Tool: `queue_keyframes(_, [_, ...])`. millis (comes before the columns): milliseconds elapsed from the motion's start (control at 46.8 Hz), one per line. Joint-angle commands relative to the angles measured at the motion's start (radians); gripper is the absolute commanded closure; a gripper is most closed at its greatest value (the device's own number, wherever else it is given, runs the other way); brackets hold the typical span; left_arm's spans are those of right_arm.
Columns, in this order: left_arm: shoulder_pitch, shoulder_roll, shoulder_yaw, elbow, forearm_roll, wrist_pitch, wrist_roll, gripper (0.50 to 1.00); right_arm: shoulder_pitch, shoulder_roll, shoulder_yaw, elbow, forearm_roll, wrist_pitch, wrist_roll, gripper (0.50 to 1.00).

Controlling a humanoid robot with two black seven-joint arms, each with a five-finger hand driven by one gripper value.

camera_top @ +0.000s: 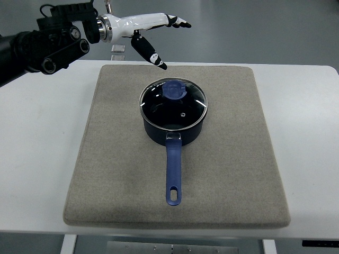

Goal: Open pot lid and place left with left hand
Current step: 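Swing the left hand over the pot toward the blue lid knob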

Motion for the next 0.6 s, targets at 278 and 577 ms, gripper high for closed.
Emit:
queue_keyframes(278, [-0.046,0.120,-0.009,-0.184,0.466,-0.028,-0.048,0.512,0.000,0.000,0.000,0.000,0.000,0.000,0.000,0.583])
queue_keyframes(577, [-0.140,0.155,-0.017,-0.306,0.467,-0.028,-0.048,0.512,0.000,0.000,0.000,0.000,0.000,0.000,0.000,0.583])
